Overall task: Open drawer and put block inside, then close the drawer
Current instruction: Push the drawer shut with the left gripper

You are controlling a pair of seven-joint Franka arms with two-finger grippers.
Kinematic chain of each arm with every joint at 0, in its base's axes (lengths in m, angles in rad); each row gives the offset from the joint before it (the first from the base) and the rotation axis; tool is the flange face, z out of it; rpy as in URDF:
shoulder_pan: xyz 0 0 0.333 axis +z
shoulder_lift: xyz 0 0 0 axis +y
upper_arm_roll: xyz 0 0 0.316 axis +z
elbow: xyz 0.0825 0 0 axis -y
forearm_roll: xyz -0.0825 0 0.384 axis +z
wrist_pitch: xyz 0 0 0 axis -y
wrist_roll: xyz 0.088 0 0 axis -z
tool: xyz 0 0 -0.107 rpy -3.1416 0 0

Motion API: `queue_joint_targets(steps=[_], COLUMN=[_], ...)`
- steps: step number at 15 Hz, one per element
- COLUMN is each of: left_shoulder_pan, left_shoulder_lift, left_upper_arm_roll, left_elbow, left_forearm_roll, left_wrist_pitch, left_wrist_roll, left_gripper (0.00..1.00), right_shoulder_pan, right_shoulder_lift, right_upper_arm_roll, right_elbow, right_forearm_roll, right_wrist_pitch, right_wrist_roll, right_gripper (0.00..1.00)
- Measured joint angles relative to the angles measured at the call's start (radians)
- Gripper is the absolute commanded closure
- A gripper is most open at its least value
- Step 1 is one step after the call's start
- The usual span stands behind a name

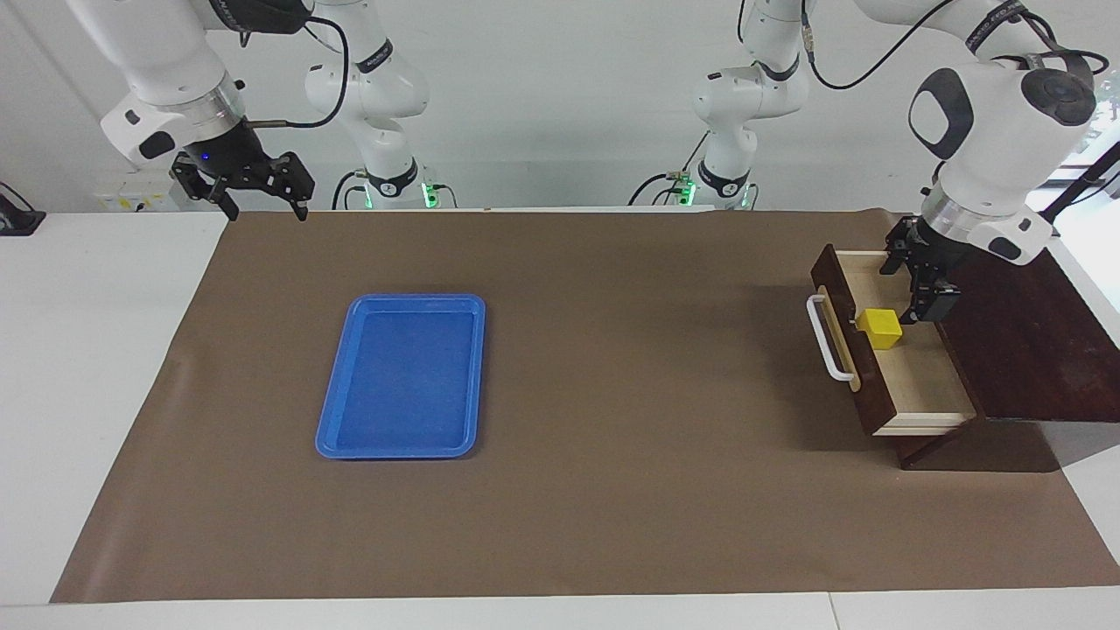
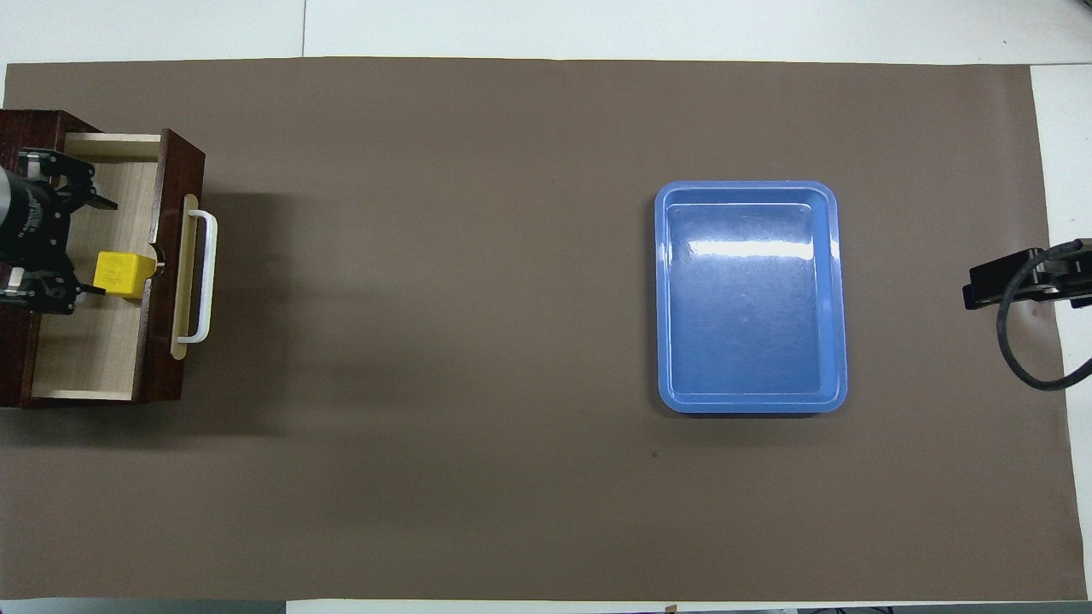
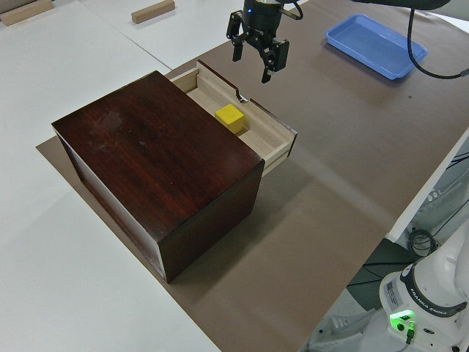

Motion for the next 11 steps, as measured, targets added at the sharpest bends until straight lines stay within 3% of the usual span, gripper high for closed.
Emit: queue_joint_targets(steps=[6,11], left_shoulder_pan=[-0.023,0.01], left_shoulder_lift=[0.023,0.024], left_upper_arm_roll=[0.006,0.016], left_elbow=[-0.142,-0.182], left_forearm_roll=[0.0,0.0], left_wrist_pitch=[0.164,0.19], left_wrist_roll=[-0.038,0.024], left_gripper=[0.0,0.0], right_shoulder_pan=[0.001,0.001], right_shoulder_lift=[0.0,-0.001], right_upper_arm_roll=[0.002,0.005], right_elbow=[0.0,0.001], right_forearm_roll=[0.0,0.0], right_wrist_pitch=[-0.002,-0.002], right_wrist_roll=[0.0,0.0], right_gripper=[0.0,0.0])
